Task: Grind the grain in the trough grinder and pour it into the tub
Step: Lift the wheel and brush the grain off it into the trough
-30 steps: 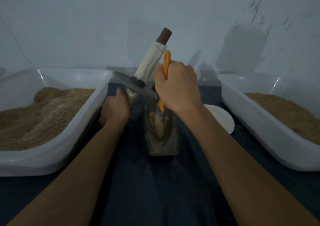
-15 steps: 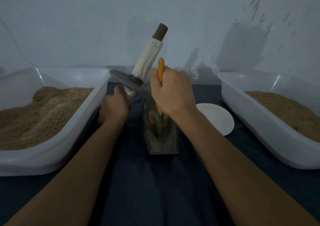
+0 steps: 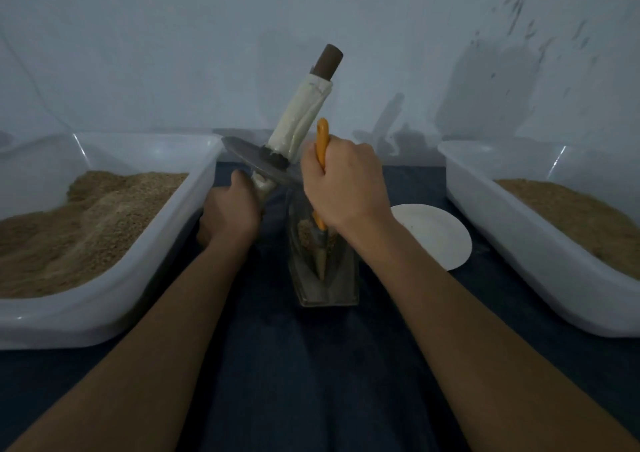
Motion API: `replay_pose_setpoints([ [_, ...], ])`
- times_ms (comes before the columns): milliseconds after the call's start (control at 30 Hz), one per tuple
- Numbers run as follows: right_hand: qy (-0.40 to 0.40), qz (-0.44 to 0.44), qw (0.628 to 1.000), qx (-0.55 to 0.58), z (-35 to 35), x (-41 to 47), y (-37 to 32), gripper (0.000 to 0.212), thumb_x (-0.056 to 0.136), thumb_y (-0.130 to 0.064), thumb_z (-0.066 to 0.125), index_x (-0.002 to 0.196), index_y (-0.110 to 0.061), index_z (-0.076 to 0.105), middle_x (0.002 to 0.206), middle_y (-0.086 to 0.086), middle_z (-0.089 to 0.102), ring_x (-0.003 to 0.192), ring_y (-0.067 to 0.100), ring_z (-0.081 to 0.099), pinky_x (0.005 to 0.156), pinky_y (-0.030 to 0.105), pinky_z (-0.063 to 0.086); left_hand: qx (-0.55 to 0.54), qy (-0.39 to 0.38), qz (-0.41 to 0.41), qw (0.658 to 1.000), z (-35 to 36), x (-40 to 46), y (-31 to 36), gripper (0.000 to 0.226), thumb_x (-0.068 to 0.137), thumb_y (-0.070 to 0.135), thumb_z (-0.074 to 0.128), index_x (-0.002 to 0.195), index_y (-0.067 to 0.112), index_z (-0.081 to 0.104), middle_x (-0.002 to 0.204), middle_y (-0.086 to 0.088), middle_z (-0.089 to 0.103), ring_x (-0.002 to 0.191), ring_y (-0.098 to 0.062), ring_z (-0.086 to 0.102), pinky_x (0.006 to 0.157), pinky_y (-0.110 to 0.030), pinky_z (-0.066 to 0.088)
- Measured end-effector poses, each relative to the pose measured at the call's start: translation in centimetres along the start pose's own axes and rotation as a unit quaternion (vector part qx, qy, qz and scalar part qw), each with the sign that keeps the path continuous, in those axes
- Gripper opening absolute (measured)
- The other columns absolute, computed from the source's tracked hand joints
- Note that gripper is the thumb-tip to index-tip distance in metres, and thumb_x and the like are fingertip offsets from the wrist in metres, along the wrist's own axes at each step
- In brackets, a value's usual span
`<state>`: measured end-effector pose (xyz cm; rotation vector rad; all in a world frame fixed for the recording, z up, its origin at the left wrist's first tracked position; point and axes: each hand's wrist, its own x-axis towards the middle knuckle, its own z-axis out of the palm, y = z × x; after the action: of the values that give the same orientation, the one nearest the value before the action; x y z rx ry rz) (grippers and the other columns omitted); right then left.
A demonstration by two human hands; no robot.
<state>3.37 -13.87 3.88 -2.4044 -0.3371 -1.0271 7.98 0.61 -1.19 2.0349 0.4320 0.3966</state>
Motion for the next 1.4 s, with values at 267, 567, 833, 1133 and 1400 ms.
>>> replay_pose_setpoints([
  [267,-0.011,0.026,0.996,0.079,-0.7,0.9,0.4,0.051,0.103,-0.031,0.046,0.055,-0.019,0.038,0.046,-0.005,0.041,0.040,0.011,0.043,0.046,0.029,0.038,-0.032,-0.004,-0.032,0.999,-0.2,-0.4,0.4,0.051,0.098,0.050,0.031,0.099,0.012,0.065,0.092,-0.014,0.065,0.076,-0.030,0.056,0.071,-0.039,0.042],
  [567,0.051,0.034,0.996,0.061,0.6,0.2,2.4,0.053,0.108,-0.029,0.043,0.057,-0.014,0.037,0.044,-0.003,0.038,0.041,0.019,0.046,0.048,0.033,0.036,-0.069,-0.009,-0.054,0.996,-0.3,-1.0,0.8,0.054,0.095,0.054,0.032,0.106,0.014,0.067,0.101,-0.015,0.068,0.087,-0.035,0.063,0.094,-0.048,0.051],
  [833,-0.010,0.048,0.991,0.124,-0.1,1.1,2.1,0.051,0.103,-0.031,0.047,0.055,-0.017,0.036,0.044,-0.005,0.039,0.040,0.010,0.039,0.046,0.031,0.037,0.002,-0.004,-0.011,1.000,0.0,-0.3,0.4,0.026,0.105,0.037,0.038,0.105,0.016,0.053,0.089,-0.007,0.052,0.069,-0.022,0.048,0.077,-0.039,0.043],
  [1133,0.092,0.042,0.991,0.092,0.2,0.6,2.9,0.053,0.107,-0.031,0.045,0.057,-0.020,0.034,0.045,-0.006,0.036,0.039,0.012,0.040,0.049,0.028,0.032,0.093,-0.005,0.049,0.994,-0.1,-0.1,-0.2,0.012,0.105,0.022,0.048,0.115,0.015,0.050,0.099,-0.011,0.049,0.081,-0.029,0.049,0.076,-0.036,0.035],
  [1400,0.001,0.060,0.989,0.134,0.5,0.9,3.0,0.053,0.103,-0.027,0.048,0.053,-0.019,0.033,0.043,-0.008,0.035,0.038,0.010,0.037,0.044,0.028,0.033,0.058,-0.005,0.012,0.998,0.0,0.1,-0.1,0.011,0.106,0.029,0.042,0.102,0.019,0.045,0.088,-0.005,0.043,0.068,-0.022,0.040,0.072,-0.037,0.035],
])
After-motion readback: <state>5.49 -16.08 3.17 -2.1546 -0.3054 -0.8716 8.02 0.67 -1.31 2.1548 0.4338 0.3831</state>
